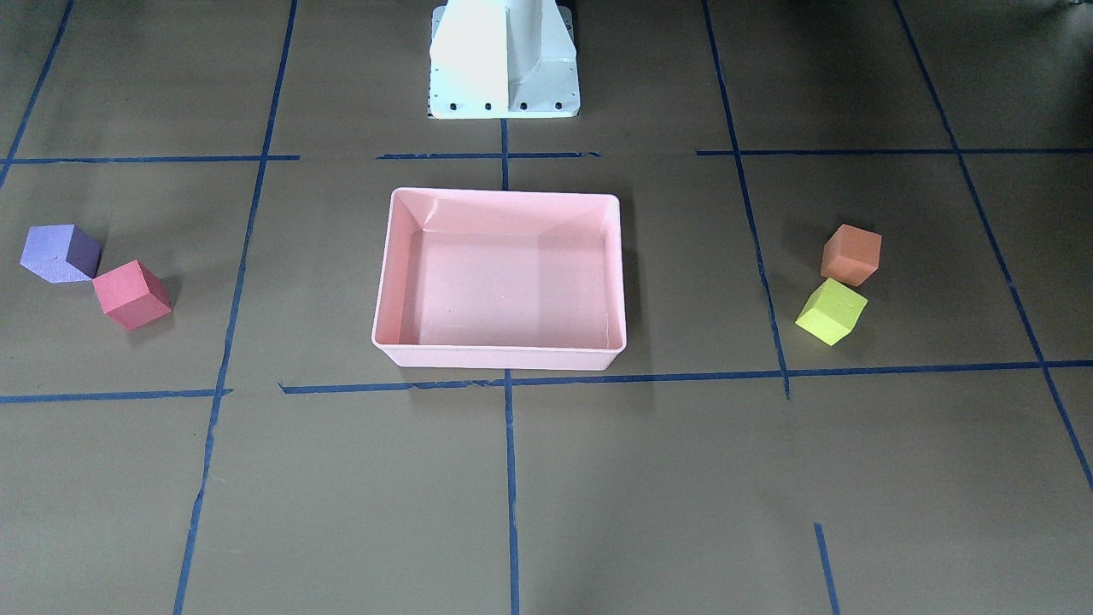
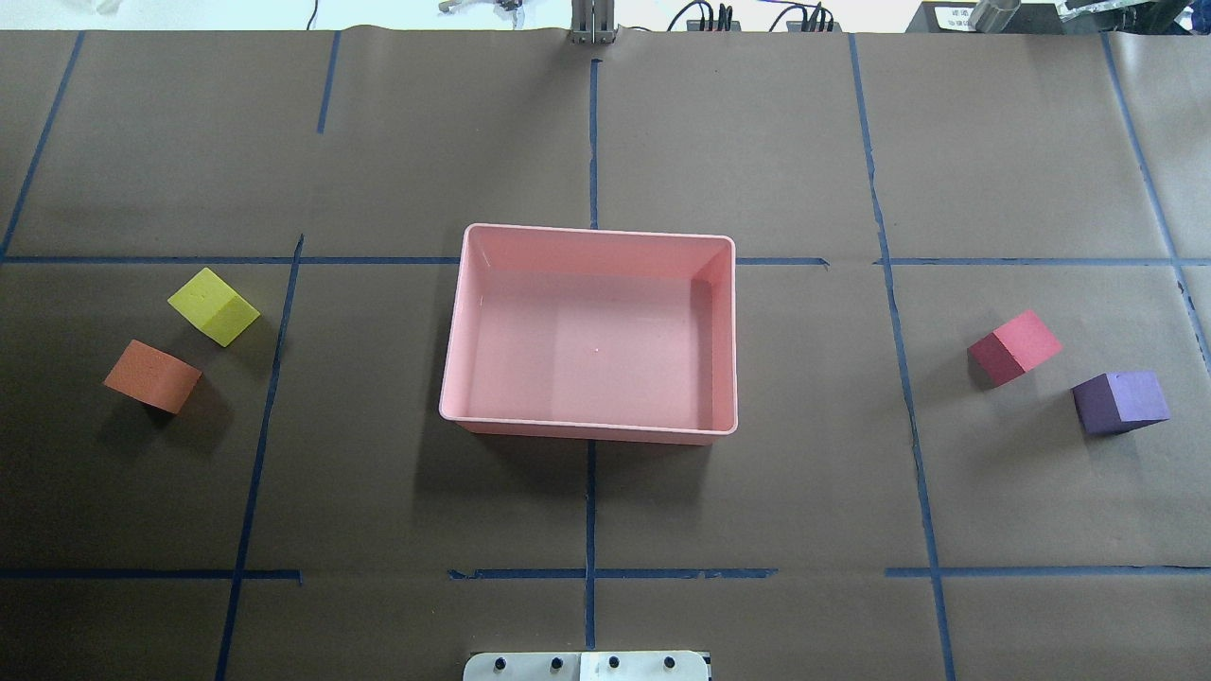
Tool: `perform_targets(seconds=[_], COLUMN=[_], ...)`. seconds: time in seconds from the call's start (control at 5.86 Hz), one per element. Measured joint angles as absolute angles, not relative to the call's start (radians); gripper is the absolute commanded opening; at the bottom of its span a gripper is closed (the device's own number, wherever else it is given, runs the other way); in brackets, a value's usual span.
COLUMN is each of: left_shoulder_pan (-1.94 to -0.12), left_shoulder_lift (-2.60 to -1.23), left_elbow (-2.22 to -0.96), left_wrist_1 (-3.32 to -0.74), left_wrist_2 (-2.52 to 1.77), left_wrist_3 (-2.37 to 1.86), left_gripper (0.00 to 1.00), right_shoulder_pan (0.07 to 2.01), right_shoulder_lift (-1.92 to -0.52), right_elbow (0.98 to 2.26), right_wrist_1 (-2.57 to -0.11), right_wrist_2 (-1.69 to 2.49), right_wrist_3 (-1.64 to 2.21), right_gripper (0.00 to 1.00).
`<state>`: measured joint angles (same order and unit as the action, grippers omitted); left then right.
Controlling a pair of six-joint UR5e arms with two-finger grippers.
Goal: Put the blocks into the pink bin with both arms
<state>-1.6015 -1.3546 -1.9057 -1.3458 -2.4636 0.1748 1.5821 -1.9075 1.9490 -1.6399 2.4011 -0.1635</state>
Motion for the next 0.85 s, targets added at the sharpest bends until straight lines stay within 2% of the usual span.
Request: perform_targets(seconds=[0.85], left_shoulder_pan=[-1.601], left_shoulder_lift=[-1.313], left_elbow=[-1.927], left_wrist_1=[-1.367], left_wrist_2=[-2.447], left_wrist_3=[0.174], left_gripper=[1.0], right_shoulder_pan=[1.583], right_shoulder_lift=[-1.938], right_elbow=[1.955], right_wrist_1=[-1.628], right_wrist_2=[2.401], right_wrist_3=[-0.16], right_gripper=[1.0])
